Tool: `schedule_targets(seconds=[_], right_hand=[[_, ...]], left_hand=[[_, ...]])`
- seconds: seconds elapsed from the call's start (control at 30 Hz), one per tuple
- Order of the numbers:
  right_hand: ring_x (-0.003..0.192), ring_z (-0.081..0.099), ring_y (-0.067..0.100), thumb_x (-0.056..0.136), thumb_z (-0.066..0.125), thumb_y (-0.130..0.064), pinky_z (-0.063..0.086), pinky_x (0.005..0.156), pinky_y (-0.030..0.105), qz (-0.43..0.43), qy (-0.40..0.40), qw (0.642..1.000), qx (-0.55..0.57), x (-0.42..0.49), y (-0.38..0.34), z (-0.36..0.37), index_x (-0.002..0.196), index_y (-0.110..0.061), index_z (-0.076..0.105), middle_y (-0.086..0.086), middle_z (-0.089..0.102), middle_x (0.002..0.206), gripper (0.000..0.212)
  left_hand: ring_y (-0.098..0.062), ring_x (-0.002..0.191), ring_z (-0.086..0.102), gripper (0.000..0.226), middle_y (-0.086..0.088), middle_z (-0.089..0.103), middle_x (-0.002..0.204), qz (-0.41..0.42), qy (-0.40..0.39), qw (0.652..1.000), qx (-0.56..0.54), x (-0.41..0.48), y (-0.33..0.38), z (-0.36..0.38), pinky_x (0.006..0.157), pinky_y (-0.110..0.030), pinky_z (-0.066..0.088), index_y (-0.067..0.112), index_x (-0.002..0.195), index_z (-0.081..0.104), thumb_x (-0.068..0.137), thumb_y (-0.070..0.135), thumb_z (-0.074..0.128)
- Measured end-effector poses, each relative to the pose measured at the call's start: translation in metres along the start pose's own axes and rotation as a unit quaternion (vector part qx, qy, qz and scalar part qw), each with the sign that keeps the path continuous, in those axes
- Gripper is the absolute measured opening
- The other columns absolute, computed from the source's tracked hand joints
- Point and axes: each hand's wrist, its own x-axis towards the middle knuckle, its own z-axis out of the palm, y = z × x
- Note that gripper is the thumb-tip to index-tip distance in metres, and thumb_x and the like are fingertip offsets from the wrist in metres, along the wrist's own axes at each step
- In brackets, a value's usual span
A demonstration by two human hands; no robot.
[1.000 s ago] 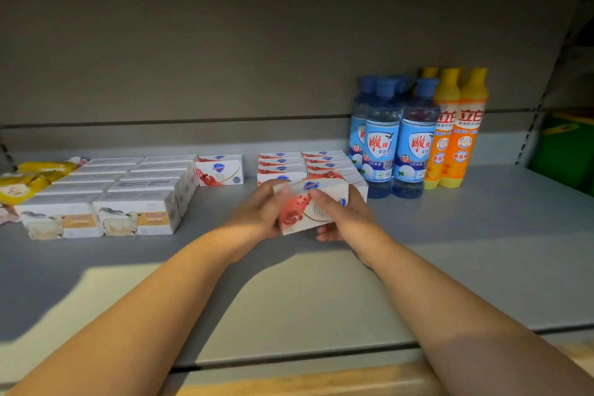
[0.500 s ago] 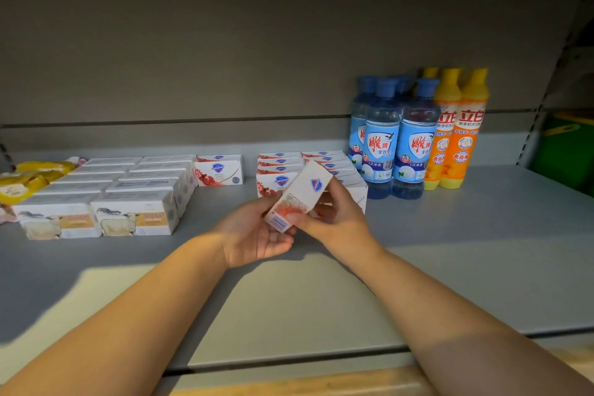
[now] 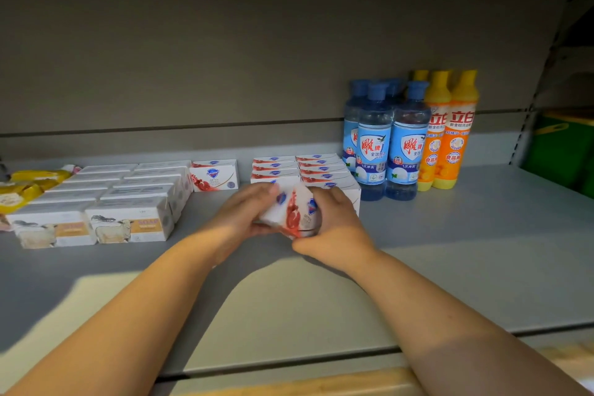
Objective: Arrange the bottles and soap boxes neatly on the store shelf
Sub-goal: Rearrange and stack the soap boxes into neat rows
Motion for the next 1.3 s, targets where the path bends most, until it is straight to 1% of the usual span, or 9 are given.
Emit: schedule_targets(seconds=[0.13, 0.3, 0.43, 0.67, 0.87, 0.97, 1.1, 1.2, 1.3], right_hand=[[0.123, 0.035, 0.014, 0.06, 0.076, -0.023, 0.034, 0.095, 0.018, -0.008, 0.022, 1.0, -0.009, -0.001, -0.001, 0.001, 0.133, -0.03, 0.043, -0.004, 0.04, 0.127, 0.081], [0.119, 0.043, 0.015, 0.055, 0.09, -0.024, 0.041, 0.1, 0.028, -0.071, 0.135, 0.977, 0.15, -0.004, -0.01, -0.002, 0.126, -0.025, 0.048, -0.015, 0.046, 0.117, 0.083], [0.115, 0.048, 0.007, 0.051, 0.09, -0.028, 0.038, 0.095, 0.011, -0.138, 0.137, 0.964, 0.18, -0.013, -0.019, -0.004, 0.124, -0.048, 0.037, -0.017, 0.047, 0.116, 0.092], [0.118, 0.047, 0.004, 0.053, 0.087, -0.033, 0.035, 0.098, 0.011, -0.157, 0.12, 0.966, 0.169, -0.015, -0.025, -0.004, 0.129, -0.045, 0.034, -0.023, 0.047, 0.119, 0.093], [0.123, 0.04, 0.002, 0.064, 0.085, -0.014, 0.037, 0.09, 0.003, -0.117, 0.097, 0.971, 0.187, -0.003, -0.004, 0.001, 0.135, -0.032, 0.035, -0.022, 0.04, 0.125, 0.089], [0.123, 0.035, -0.007, 0.066, 0.082, -0.002, 0.036, 0.093, 0.004, -0.122, 0.129, 0.965, 0.192, 0.005, 0.003, 0.005, 0.131, -0.026, 0.038, -0.016, 0.035, 0.127, 0.082], [0.105, 0.058, 0.003, 0.067, 0.078, 0.007, 0.049, 0.089, 0.017, -0.045, 0.107, 0.94, 0.322, 0.011, 0.006, 0.007, 0.112, -0.034, 0.049, -0.011, 0.057, 0.114, 0.068], [0.094, 0.06, 0.003, 0.065, 0.077, 0.01, 0.047, 0.087, 0.016, -0.057, 0.134, 0.948, 0.282, 0.012, 0.014, 0.003, 0.097, -0.033, 0.055, -0.013, 0.061, 0.1, 0.058], [0.103, 0.055, 0.01, 0.063, 0.079, 0.008, 0.043, 0.096, 0.021, -0.105, 0.209, 0.946, 0.225, 0.014, 0.014, -0.003, 0.097, -0.026, 0.059, -0.005, 0.054, 0.108, 0.052]], left_hand=[[-0.019, 0.094, 0.069, 0.016, -0.004, 0.073, 0.101, 0.028, 0.062, 0.996, 0.06, 0.002, -0.007, 0.006, 0.079, -0.029, 0.056, 0.016, 0.102, 0.067, 0.087, 0.012, 0.062], [-0.025, 0.088, 0.071, 0.03, -0.018, 0.069, 0.108, -0.104, 0.035, 0.956, -0.271, 0.006, -0.005, -0.003, 0.071, -0.037, 0.06, 0.001, 0.112, 0.061, 0.094, 0.021, 0.048], [-0.029, 0.064, 0.069, 0.042, -0.019, 0.069, 0.083, -0.225, -0.04, 0.964, -0.136, 0.003, -0.011, 0.004, 0.063, -0.037, 0.06, 0.004, 0.106, 0.063, 0.099, 0.034, 0.034], [-0.026, 0.054, 0.063, 0.041, -0.017, 0.062, 0.075, -0.233, -0.066, 0.957, -0.163, 0.003, -0.014, 0.007, 0.053, -0.031, 0.057, 0.006, 0.099, 0.065, 0.099, 0.032, 0.034], [-0.021, 0.08, 0.069, 0.028, -0.009, 0.073, 0.094, -0.017, 0.078, 0.988, -0.134, 0.009, -0.005, -0.009, 0.065, -0.03, 0.059, 0.008, 0.103, 0.063, 0.09, 0.031, 0.053], [-0.016, 0.079, 0.071, 0.031, -0.004, 0.075, 0.089, 0.108, 0.035, 0.986, -0.118, 0.002, 0.008, -0.02, 0.066, -0.028, 0.058, 0.009, 0.099, 0.06, 0.069, 0.012, 0.068], [-0.011, 0.094, 0.068, 0.051, 0.004, 0.073, 0.099, 0.179, -0.019, 0.983, 0.02, -0.007, 0.01, -0.014, 0.08, -0.025, 0.055, 0.016, 0.095, 0.062, 0.055, -0.01, 0.082], [-0.005, 0.112, 0.057, 0.045, 0.014, 0.066, 0.115, 0.293, 0.025, 0.913, 0.282, -0.01, 0.01, -0.009, 0.099, -0.019, 0.044, 0.024, 0.095, 0.068, 0.067, -0.01, 0.078], [-0.016, 0.113, 0.051, 0.021, 0.0, 0.059, 0.122, 0.477, 0.067, 0.733, 0.481, -0.009, 0.017, -0.013, 0.102, -0.015, 0.034, 0.005, 0.097, 0.072, 0.077, 0.012, 0.071]])
